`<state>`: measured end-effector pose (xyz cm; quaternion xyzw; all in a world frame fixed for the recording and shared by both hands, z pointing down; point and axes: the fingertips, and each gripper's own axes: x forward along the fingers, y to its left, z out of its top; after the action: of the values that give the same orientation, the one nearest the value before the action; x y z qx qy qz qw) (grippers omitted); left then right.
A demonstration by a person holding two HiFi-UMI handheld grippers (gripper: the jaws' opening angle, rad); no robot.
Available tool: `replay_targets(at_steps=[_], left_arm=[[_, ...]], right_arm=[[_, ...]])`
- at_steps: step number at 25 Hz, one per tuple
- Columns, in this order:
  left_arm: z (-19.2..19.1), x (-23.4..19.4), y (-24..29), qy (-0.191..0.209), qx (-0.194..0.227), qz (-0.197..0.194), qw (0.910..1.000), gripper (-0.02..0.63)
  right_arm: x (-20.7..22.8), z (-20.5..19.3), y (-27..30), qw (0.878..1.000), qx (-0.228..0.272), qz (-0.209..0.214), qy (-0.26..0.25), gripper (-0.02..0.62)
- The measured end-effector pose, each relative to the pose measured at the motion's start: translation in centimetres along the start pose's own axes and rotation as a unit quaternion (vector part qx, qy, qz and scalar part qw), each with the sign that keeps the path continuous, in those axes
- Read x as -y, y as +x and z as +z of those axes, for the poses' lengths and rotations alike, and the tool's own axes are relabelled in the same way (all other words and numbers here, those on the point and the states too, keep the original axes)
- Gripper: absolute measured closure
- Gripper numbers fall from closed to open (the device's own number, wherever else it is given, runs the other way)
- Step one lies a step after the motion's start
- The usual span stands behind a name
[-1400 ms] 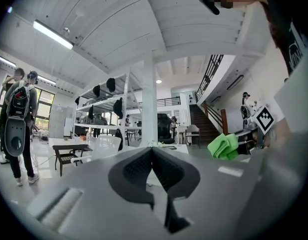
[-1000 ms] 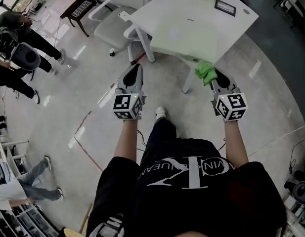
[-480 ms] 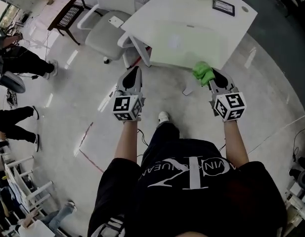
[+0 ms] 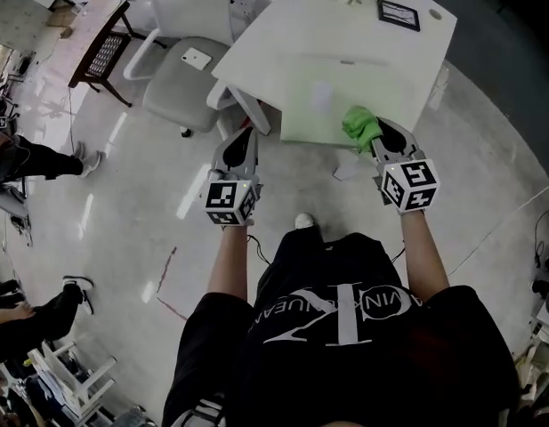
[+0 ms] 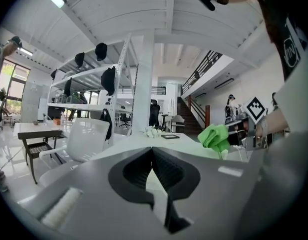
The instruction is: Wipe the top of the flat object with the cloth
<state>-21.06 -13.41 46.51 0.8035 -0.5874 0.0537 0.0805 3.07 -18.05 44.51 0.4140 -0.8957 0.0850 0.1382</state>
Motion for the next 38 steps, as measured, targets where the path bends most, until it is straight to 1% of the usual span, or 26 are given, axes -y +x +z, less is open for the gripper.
replay_targets(at_steps=[2, 4, 9, 15, 20, 24, 26, 28, 32, 35, 36, 38], left_arm=[[-0.3, -0.1, 0.8, -0.004, -0.001, -0.015, 0.9999, 0.595], [-0.8, -0.1, 1.6, -0.016, -0.002, -0.026, 0.9995, 0.595], [-1.8, 0.3, 3.1, -0.03, -0.008, -0.043, 0.9986, 0.595], [-2.4, -0.1, 5.2, -0.01, -0.03, -0.067, 0.9973, 0.595], [-2.6, -0.9, 7.1, -0.014, -0.037, -0.079, 0.9961, 0.595], [-3.1, -1.1, 9.5, -0.016, -0.041, -0.089, 0.9951, 0.595], [-3.4, -1.0, 10.3, -0.015, -0.045, -0.097, 0.9942, 0.594], [-3.7, -0.8, 11.0, -0.018, -0.048, -0.104, 0.9933, 0.594], [-3.9, -0.2, 11.9, -0.021, -0.048, -0.122, 0.9912, 0.594], [-4.0, 0.5, 12.4, -0.013, -0.048, -0.141, 0.9887, 0.594], [-4.1, 0.8, 12.5, -0.007, -0.053, -0.147, 0.9877, 0.594], [-4.7, 1.2, 12.8, 0.001, -0.065, -0.153, 0.986, 0.594]], right_arm=[[-0.2, 0.4, 1.1, 1.0, -0.006, -0.006, -0.007, 0.565], [-0.5, 0.8, 2.2, 1.0, -0.014, -0.007, -0.014, 0.565], [-0.8, 1.3, 5.3, 0.999, -0.035, 0.009, -0.033, 0.565], [-1.4, 2.5, 11.5, 0.997, -0.043, 0.028, -0.052, 0.565], [-1.9, 3.4, 16.4, 0.993, -0.063, 0.046, -0.09, 0.565], [-1.8, 3.8, 19.7, 0.987, -0.075, 0.056, -0.131, 0.565], [-2.3, 3.8, 20.9, 0.982, -0.081, 0.065, -0.155, 0.565], [-3.0, 3.6, 21.7, 0.975, -0.089, 0.076, -0.191, 0.565], [-4.3, 2.1, 22.8, 0.954, -0.111, 0.101, -0.261, 0.565], [-4.8, 0.4, 23.1, 0.937, -0.137, 0.117, -0.298, 0.565], [-4.8, 0.1, 23.2, 0.935, -0.141, 0.119, -0.304, 0.565], [-4.8, 0.0, 23.2, 0.934, -0.142, 0.118, -0.306, 0.565]])
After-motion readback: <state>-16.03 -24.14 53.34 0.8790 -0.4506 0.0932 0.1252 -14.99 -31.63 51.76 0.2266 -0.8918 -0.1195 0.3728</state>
